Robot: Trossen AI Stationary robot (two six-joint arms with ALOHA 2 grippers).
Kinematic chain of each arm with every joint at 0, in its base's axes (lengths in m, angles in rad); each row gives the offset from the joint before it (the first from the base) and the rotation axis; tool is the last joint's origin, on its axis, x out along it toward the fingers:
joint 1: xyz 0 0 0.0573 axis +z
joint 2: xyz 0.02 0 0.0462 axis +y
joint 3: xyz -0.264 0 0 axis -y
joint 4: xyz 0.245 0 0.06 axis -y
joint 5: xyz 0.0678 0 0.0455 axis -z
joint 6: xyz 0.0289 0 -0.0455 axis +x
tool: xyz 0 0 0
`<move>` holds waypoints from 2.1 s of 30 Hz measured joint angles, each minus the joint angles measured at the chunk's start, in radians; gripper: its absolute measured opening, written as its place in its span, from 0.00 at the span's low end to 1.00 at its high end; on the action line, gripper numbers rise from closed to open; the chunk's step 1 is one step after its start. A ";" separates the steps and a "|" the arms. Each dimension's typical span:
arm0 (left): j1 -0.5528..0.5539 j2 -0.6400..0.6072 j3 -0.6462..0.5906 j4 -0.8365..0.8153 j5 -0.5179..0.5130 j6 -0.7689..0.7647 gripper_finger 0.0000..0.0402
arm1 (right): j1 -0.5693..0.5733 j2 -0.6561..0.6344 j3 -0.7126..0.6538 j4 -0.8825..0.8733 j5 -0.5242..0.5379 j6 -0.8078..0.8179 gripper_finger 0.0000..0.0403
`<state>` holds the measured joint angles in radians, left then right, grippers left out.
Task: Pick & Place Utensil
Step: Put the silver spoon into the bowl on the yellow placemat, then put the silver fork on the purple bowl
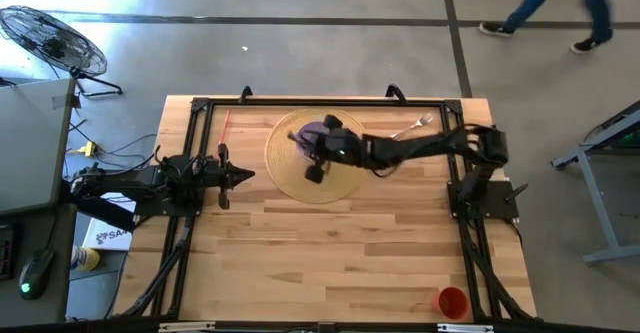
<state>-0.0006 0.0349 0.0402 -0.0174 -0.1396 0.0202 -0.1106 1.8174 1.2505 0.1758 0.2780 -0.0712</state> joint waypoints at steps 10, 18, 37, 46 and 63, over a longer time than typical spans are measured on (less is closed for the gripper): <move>0.000 0.000 0.000 0.000 -0.001 0.000 0.00 | -0.132 0.153 0.155 -0.241 -0.021 0.048 0.05; 0.000 0.000 0.000 0.000 -0.001 0.000 0.00 | -0.179 0.200 0.141 -0.225 -0.158 0.129 0.05; 0.000 0.000 0.000 0.000 -0.001 0.000 0.00 | -0.180 0.232 0.141 -0.182 -0.150 0.119 0.13; 0.000 0.000 0.000 0.000 -0.001 0.000 0.00 | -0.180 0.232 0.141 -0.175 -0.150 0.130 0.19; 0.000 0.000 0.000 0.000 0.000 0.000 0.00 | -0.188 0.042 0.141 -0.502 -0.063 0.090 0.21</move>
<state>-0.0004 0.0349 0.0402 -0.0174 -0.1398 0.0203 -0.2982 1.8593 1.3911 -0.3263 0.2149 0.0189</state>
